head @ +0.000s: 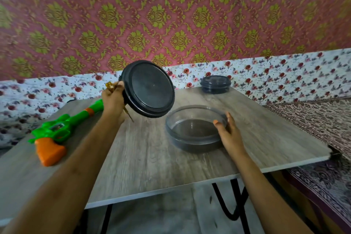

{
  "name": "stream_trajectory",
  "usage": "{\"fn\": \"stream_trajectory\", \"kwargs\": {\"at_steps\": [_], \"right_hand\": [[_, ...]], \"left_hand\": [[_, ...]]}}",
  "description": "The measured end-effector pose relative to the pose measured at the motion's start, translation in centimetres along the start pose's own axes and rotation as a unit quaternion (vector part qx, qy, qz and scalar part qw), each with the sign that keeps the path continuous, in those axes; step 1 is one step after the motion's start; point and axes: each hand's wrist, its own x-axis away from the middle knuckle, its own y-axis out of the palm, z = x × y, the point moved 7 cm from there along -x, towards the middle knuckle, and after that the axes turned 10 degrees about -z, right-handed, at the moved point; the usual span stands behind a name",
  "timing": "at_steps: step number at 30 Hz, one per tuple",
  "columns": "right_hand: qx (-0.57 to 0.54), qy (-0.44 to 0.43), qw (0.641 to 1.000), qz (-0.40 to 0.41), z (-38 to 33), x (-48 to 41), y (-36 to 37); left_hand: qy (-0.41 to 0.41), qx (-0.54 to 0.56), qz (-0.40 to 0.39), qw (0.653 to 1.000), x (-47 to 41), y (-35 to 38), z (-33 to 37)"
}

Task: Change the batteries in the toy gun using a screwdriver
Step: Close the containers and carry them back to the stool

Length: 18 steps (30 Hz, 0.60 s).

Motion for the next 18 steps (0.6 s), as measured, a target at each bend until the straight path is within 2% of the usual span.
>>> {"fn": "stream_trajectory", "kwargs": {"at_steps": [3,6,9,11,14,18], "right_hand": [[-0.022,0.014,1.000,0.002,0.0,-0.1,0.0],[-0.037,0.025,0.999,-0.003,0.2,-0.1,0.0],[-0.047,0.032,0.998,0.001,0.3,0.2,-0.1],[-0.041,0.040,0.998,0.004,0.4,0.2,-0.1],[-0.002,0.041,0.999,0.002,0.4,0.2,0.0],[-0.037,0.031,0.999,0.017,0.4,0.0,-0.3]], "left_hand": [[-0.080,0.092,0.020,0.992,0.0,-0.7,-1.8],[-0.189,0.060,-0.054,0.979,0.7,0.6,-5.6],[-0.251,0.032,-0.101,0.962,2.3,1.9,-9.0],[-0.260,0.007,-0.113,0.959,3.3,2.9,-9.6],[-0.237,-0.095,-0.140,0.957,3.8,4.3,-9.4],[-0.190,-0.206,-0.201,0.939,3.5,6.1,-9.3]]}}
